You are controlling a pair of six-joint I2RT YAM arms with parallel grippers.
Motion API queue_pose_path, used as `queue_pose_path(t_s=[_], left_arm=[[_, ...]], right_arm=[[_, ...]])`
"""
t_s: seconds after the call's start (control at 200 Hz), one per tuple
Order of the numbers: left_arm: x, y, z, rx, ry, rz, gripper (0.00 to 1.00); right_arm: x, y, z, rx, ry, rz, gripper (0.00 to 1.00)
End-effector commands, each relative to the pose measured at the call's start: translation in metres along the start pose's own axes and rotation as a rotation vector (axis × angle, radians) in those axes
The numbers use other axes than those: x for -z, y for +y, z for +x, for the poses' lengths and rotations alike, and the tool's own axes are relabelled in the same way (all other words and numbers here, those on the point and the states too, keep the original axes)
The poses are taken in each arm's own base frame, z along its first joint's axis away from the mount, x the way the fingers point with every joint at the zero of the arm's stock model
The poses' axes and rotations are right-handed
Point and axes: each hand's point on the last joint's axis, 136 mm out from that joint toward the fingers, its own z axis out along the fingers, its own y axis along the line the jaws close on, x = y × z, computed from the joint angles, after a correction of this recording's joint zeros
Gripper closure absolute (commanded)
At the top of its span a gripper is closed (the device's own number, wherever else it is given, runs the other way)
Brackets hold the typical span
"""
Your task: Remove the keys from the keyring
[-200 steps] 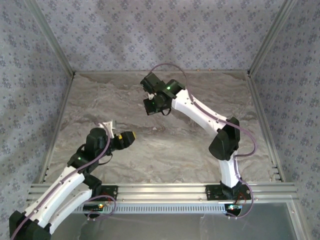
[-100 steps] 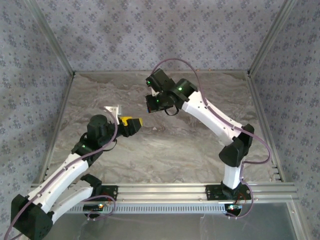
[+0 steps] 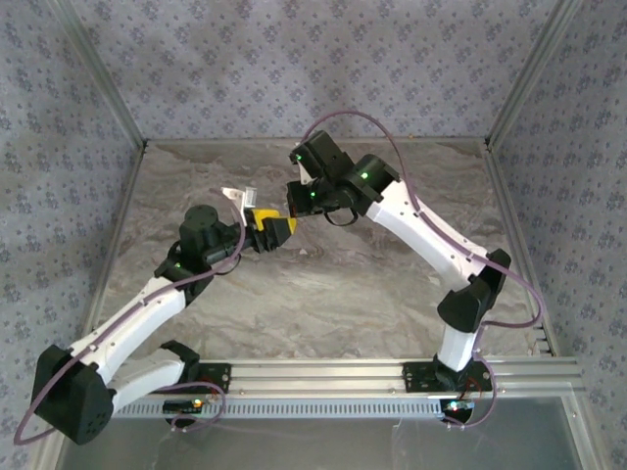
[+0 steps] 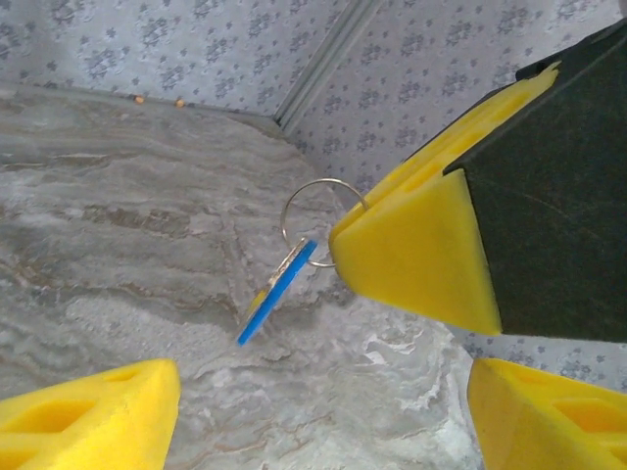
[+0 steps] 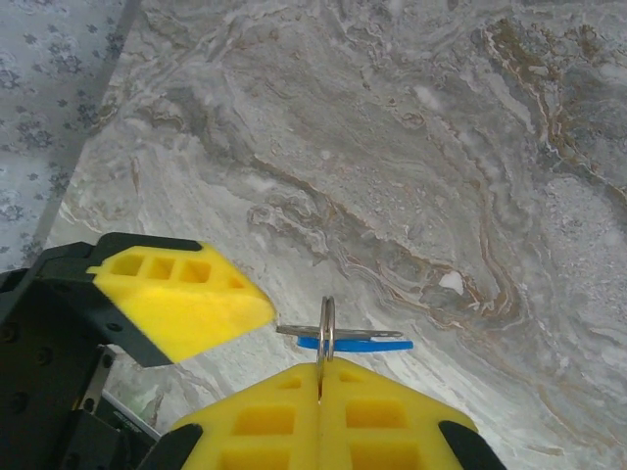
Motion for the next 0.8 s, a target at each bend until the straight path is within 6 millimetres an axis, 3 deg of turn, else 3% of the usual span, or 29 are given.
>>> queue_pose_path(t_s=[0.0,0.29,0.475,0.795], left_arm=[[-0.001,-0.026,-0.023,-0.041,-0.056,0.095,0.22],[-0.003,-0.037,-0.028,-0.037,-0.067,0.145,0.25],[-0.005,-0.042,-0.027,-0.041,-0.060,0.165,0.36],[-0.007,-0.033,-0.030,-0.043,-0.080,0.109,0.31]], right_arm=[[0.018,0.010,-0.005,-0.023,-0.035,-0.051,1.00],[0.022,0.016,-0.009,-0.032,-0.048,-0.079,1.00],[0.023,0.017,-0.009,-0.034,-0.051,-0.085,1.00],[0.028,0.019,-0.010,-0.042,-0.062,-0.100,1.00]])
